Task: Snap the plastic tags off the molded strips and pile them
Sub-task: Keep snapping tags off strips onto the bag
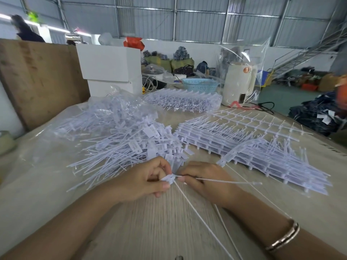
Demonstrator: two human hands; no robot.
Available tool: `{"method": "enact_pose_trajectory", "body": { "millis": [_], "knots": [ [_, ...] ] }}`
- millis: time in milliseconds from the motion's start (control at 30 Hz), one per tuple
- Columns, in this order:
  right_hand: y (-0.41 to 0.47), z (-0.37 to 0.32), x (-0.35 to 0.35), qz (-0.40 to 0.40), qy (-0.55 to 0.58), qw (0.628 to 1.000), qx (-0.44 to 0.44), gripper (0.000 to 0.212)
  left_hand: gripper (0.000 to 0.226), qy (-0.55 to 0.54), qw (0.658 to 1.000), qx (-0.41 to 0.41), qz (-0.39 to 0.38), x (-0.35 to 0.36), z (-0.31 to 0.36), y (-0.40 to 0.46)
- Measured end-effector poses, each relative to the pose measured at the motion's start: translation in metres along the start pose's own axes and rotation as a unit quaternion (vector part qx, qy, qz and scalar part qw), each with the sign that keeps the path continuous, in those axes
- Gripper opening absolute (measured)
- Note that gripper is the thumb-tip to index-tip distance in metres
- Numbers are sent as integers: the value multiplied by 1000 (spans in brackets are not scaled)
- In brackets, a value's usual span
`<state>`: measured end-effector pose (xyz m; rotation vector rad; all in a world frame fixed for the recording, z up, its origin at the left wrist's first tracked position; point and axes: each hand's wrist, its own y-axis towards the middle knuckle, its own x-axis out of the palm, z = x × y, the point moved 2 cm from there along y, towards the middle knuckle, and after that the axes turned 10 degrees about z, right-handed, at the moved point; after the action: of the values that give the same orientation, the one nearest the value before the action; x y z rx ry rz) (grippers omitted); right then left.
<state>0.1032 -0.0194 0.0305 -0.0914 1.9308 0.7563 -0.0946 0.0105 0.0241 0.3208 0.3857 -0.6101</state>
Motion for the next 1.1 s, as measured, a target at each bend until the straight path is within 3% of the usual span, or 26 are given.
{"method": "enact_pose_trajectory", "body": {
  "millis": [167, 333, 467, 600, 733, 800, 1100],
  "knots": [
    [-1, 1, -1, 23, 54, 998, 28, 30, 17, 16, 999, 25, 17, 3, 1, 2],
    [-1, 12, -7, 65, 161, 981, 90, 32, 21, 114, 991, 65, 12, 10, 6, -1],
    [-2, 9, -6, 19, 137, 989, 49, 14, 19, 148, 986, 76, 28, 6, 7, -4],
    [-2, 7, -4, 31, 64, 997, 9, 25, 8, 259, 958, 104, 61, 1, 6, -7],
    [-3, -8, -2, 79, -7, 995, -54, 29, 37, 203, 961, 119, 148, 6, 12, -1],
    [-3, -16, 2, 82, -21, 993, -84, 26, 36, 219, 952, 132, 171, 12, 14, 1],
    [-3, 2, -14, 27, -3, 999, -35, 13, 20, 260, 947, 139, 129, 15, 9, 2]
  ]
}}
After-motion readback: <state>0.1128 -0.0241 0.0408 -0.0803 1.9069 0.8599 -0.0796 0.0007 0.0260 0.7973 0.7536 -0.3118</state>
